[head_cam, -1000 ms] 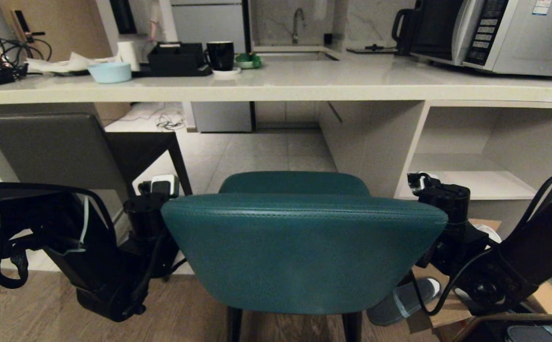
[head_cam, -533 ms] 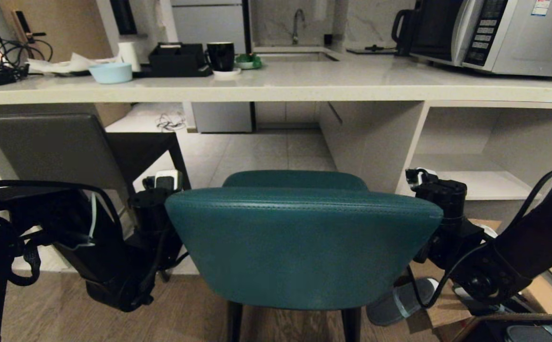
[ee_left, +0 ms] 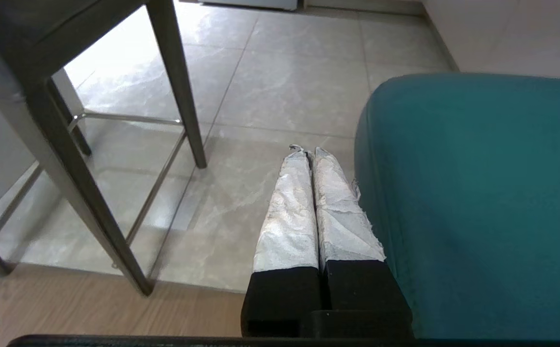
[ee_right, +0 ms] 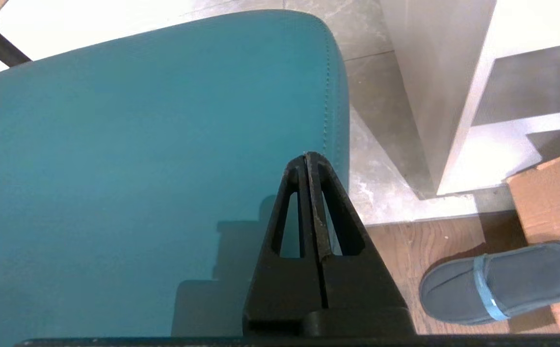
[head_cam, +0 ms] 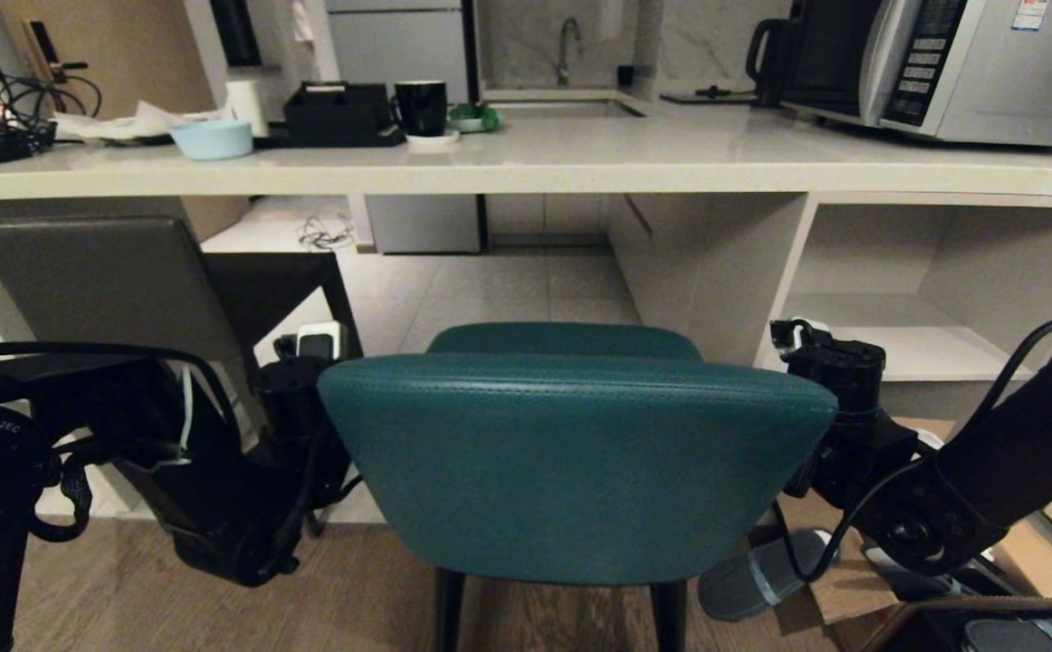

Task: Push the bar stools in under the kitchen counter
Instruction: Pull the blue chair out from under the dining table

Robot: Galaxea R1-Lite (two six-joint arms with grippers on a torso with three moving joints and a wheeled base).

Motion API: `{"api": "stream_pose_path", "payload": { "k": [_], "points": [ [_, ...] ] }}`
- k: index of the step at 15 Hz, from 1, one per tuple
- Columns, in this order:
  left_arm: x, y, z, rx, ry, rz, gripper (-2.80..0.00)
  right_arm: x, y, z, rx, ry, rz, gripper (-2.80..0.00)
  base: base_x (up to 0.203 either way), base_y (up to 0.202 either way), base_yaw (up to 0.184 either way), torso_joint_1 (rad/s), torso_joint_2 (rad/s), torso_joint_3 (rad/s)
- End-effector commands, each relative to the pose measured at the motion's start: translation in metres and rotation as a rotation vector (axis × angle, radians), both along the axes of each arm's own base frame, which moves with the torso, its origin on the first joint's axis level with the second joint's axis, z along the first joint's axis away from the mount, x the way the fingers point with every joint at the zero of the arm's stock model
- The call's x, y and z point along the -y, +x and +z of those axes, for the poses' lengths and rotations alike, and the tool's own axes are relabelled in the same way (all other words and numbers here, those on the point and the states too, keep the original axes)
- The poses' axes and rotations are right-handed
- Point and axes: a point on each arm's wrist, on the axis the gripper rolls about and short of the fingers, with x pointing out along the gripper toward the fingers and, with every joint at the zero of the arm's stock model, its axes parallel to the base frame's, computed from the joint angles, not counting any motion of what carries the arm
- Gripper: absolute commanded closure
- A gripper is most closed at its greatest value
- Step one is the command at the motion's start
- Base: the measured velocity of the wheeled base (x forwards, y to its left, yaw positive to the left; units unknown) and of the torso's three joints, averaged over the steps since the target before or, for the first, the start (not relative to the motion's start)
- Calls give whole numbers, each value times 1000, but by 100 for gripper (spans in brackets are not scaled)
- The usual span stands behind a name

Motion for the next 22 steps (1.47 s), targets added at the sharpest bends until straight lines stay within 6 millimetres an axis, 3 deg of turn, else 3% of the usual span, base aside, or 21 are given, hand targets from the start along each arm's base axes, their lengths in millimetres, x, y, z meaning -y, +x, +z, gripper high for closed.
{"api": "stream_pose_path", "payload": {
  "k": [1, 6, 9, 14, 18, 22],
  "points": [
    [28, -20, -1, -9, 7, -64, 0, -24, -1, -4, -9, -7, 59, 0, 0, 0, 0, 0, 0, 0],
    [45, -36, 10, 11, -1, -104, 0, -25, 12, -6, -45, -27, 43, 0, 0, 0, 0, 0, 0, 0],
    [48, -47, 4, -19, 14, -115, 0, -25, 12, -8, -51, -30, 35, 0, 0, 0, 0, 0, 0, 0],
    [66, -73, 24, 19, -2, -158, 0, -35, 32, -24, -54, -39, 33, 0, 0, 0, 0, 0, 0, 0],
    [66, -77, 28, 24, -5, -163, 0, -41, 44, -18, -29, -54, 36, 0, 0, 0, 0, 0, 0, 0],
    [68, -93, 34, 25, -6, -205, 0, -47, 58, -17, -16, -50, 33, 0, 0, 0, 0, 0, 0, 0]
  ]
}}
